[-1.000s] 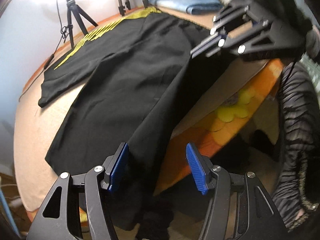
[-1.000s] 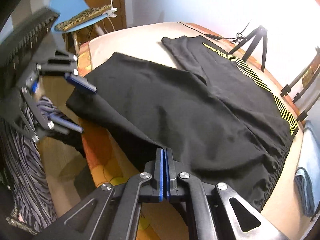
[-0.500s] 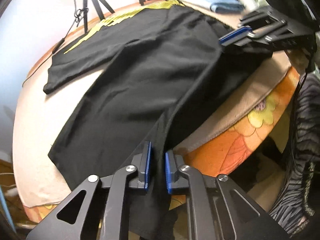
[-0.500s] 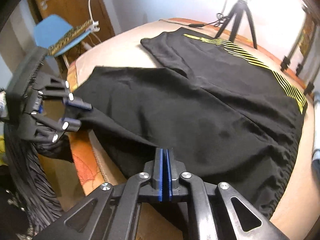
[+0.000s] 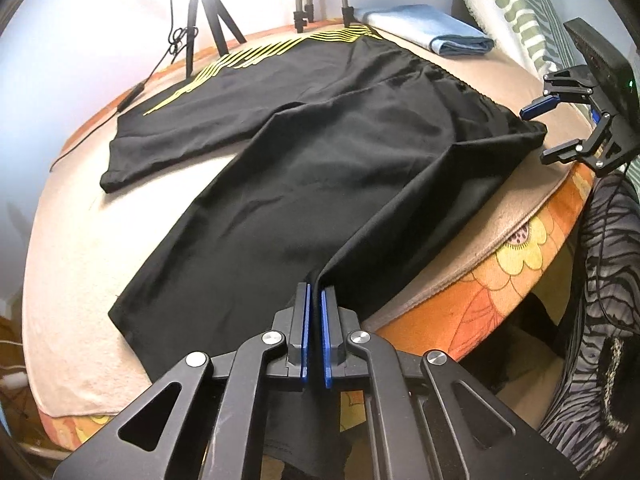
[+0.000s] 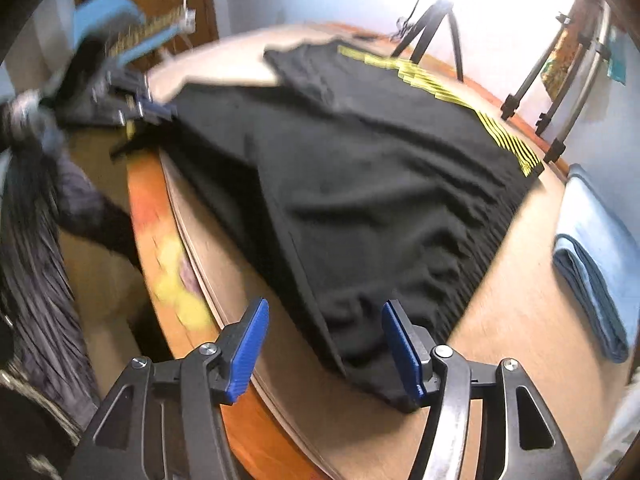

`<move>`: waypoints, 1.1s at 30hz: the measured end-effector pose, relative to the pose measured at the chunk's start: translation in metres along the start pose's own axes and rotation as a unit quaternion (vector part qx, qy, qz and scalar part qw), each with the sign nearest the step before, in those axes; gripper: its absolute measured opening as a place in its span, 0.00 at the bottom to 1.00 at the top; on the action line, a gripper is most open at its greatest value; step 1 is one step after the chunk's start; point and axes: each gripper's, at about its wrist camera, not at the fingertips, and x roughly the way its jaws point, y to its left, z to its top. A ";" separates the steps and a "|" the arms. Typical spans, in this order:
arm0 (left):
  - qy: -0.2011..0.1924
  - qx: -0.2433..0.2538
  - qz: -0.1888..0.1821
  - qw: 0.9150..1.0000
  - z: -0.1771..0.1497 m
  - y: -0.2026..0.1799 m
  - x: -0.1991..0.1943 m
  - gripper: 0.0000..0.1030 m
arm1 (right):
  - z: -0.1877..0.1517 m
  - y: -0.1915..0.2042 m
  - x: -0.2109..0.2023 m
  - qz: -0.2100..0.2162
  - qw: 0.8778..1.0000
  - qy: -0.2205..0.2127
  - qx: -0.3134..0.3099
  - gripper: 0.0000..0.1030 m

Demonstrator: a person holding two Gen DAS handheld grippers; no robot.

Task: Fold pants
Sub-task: 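Close the left tool on the other leg hem while the right tool holds its hem, then lift both hems with both tools and fold them over toward the waistband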

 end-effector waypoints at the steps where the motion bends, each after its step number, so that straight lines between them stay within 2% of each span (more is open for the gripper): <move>1: 0.001 0.001 0.002 1.000 -0.001 0.000 0.000 0.04 | -0.002 0.003 0.004 -0.010 1.000 0.009 -0.014 0.59; 3: 0.003 0.000 0.007 1.000 -0.003 0.002 0.000 0.04 | -0.007 0.004 0.009 -0.029 0.999 0.022 -0.030 0.48; 4: 0.004 -0.002 0.010 1.000 -0.004 0.003 0.001 0.04 | -0.008 0.003 0.009 -0.034 0.999 0.026 -0.029 0.29; 6: 0.010 -0.005 0.019 1.000 -0.007 0.008 0.002 0.07 | -0.008 -0.004 0.015 -0.040 0.999 0.034 -0.016 0.24; 8: 0.019 -0.004 0.030 0.999 -0.011 0.014 0.004 0.10 | -0.005 -0.012 0.018 -0.044 0.999 0.030 0.002 0.13; 10: 0.024 -0.008 0.040 0.999 -0.016 0.021 0.004 0.19 | 0.000 -0.017 0.019 -0.045 0.999 0.024 0.014 0.08; 12: 0.023 -0.026 0.052 0.998 -0.018 0.034 0.000 0.34 | 0.004 -0.020 0.020 -0.046 0.999 0.019 0.021 0.06; 15: 0.011 -0.050 0.074 0.996 -0.021 0.052 -0.014 0.34 | 0.011 -0.024 0.022 -0.046 0.998 0.015 0.035 0.04; 19: -0.004 -0.045 0.063 0.997 -0.029 0.047 -0.034 0.34 | 0.017 -0.030 0.025 -0.052 0.997 0.012 0.055 0.04; 26: 0.009 -0.022 0.011 1.000 -0.039 0.011 -0.032 0.35 | 0.033 -0.044 0.029 -0.056 0.995 0.008 0.085 0.04; 30: 0.029 0.000 0.035 0.999 -0.043 -0.004 -0.020 0.39 | 0.038 -0.049 0.028 -0.057 0.994 0.003 0.091 0.04; 33: 0.043 -0.008 0.048 0.998 -0.045 0.001 -0.012 0.39 | 0.039 -0.051 0.026 -0.057 0.994 0.000 0.095 0.04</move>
